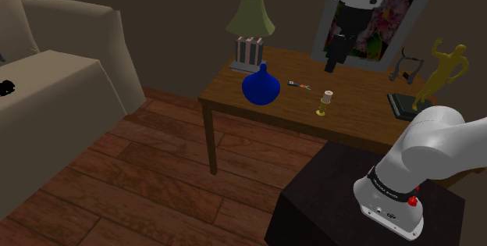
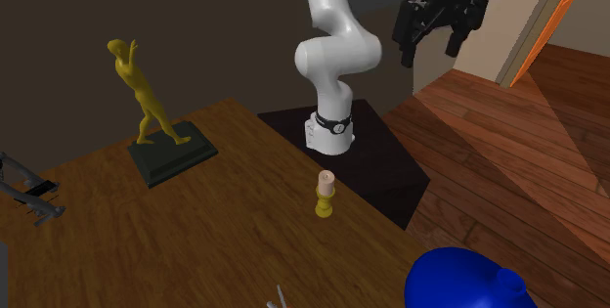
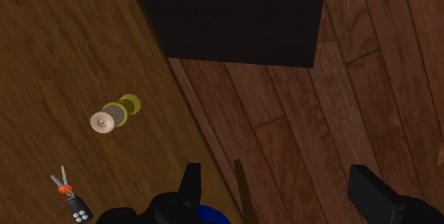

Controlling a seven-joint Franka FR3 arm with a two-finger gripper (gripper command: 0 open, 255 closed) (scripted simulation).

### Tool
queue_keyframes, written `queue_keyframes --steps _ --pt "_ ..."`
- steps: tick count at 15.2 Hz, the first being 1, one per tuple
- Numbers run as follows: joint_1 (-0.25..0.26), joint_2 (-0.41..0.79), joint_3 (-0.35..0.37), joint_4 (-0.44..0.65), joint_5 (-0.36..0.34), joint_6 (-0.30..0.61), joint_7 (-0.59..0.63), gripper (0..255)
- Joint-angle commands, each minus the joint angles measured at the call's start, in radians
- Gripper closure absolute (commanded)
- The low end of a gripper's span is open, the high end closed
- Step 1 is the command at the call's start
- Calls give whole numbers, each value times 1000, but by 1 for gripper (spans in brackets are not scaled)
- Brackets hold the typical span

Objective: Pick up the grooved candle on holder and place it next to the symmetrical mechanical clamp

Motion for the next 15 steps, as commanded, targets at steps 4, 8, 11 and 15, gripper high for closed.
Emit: queue_keyframes --steps 4,8,11,15 --pt "-22 1 -29 -76 -35 67 -32 0" --pt "-56 18 -71 -165 -84 162 -73 0" --pt "-85 44 -104 -222 -122 238 -103 0" --pt "-127 99 -150 -283 -175 347 -140 0"
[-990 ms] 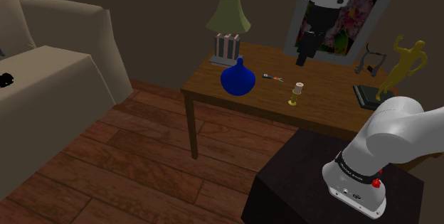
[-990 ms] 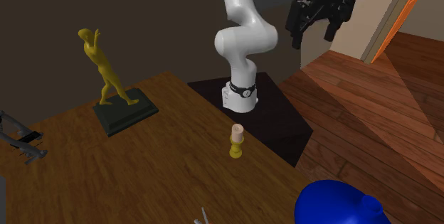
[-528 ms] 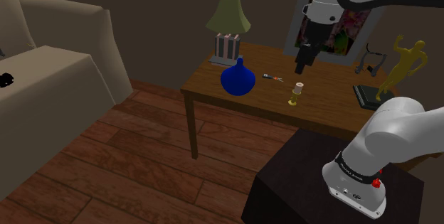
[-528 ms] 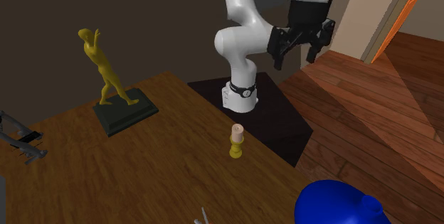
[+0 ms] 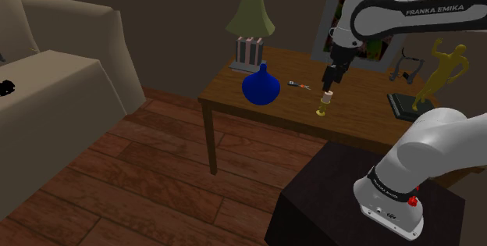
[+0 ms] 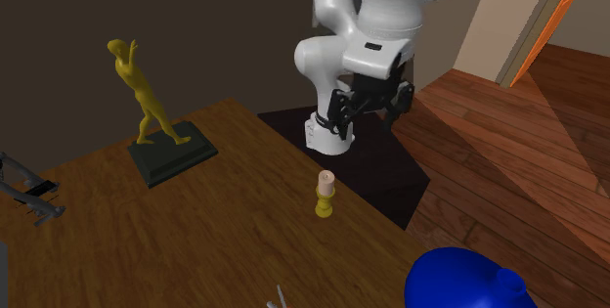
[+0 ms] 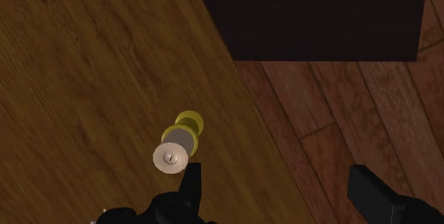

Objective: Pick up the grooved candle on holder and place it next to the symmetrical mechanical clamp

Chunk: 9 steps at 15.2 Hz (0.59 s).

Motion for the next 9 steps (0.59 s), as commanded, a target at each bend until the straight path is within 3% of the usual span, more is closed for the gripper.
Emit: queue_keyframes --steps 1,9 --pt "-23 35 -26 -22 -29 55 -22 0" --pt "-94 185 -107 -83 -114 263 -73 0"
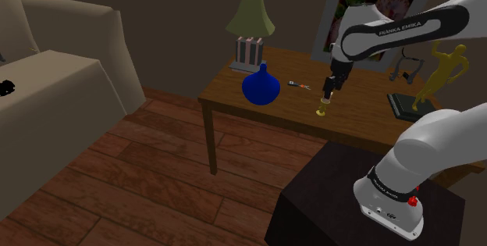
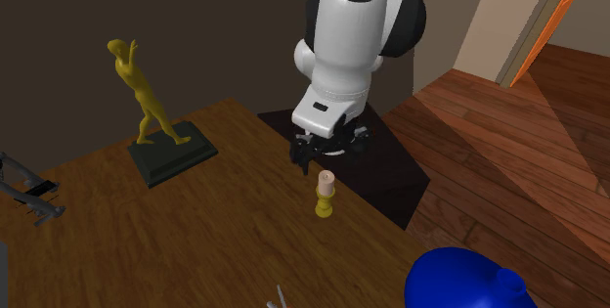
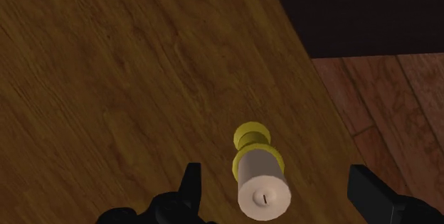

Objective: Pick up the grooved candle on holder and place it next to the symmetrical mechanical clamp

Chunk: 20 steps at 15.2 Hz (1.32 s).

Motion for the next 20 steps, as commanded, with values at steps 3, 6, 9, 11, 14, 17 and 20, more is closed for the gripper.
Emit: queue_keyframes --steps 3,6,9,11,14,17,20 --pt "-6 34 -11 -37 -11 72 -2 0" --pt "-9 66 -17 -67 -16 133 -1 0" --pt "-9 66 -17 -67 -16 133 -1 0" --pt "-9 66 -17 -67 -16 133 -1 0" --pt "-9 66 -17 -67 -16 133 -1 0" --pt "-9 66 -17 -67 -16 133 -1 255" --pt "-9 66 -17 -66 -16 133 -1 255"
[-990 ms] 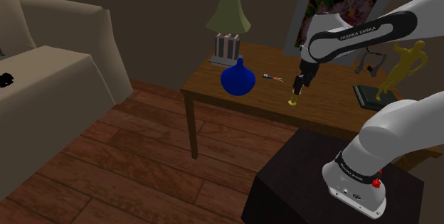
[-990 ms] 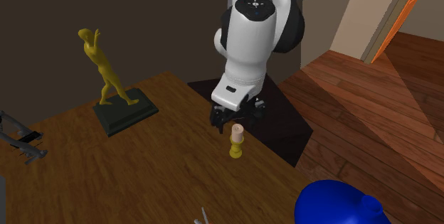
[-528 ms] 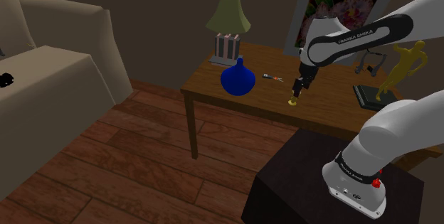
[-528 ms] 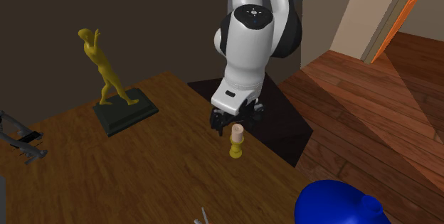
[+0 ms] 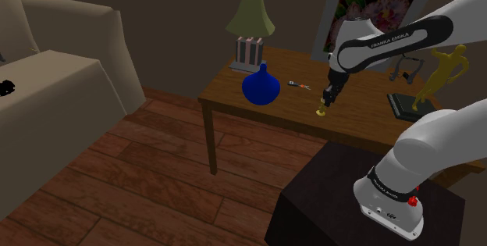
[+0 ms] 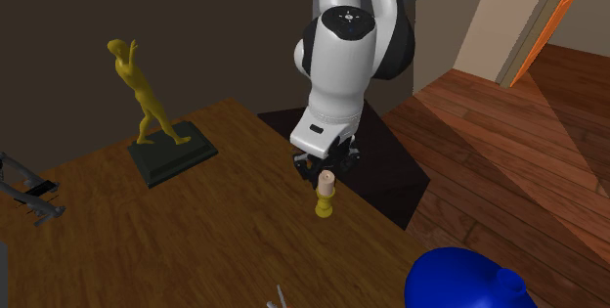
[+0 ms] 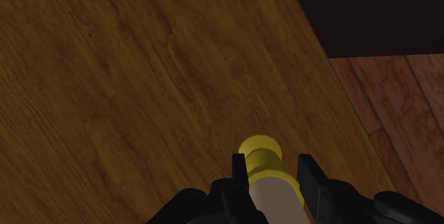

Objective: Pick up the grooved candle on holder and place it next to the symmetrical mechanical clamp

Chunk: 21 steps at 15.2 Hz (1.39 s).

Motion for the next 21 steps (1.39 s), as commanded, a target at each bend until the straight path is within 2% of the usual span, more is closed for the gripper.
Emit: queue_keyframes --steps 1,4,21 --pt "0 1 0 0 0 0 0 255" --pt "0 0 0 0 0 0 0 255" --pt "5 -124 25 152 21 -275 -11 255"
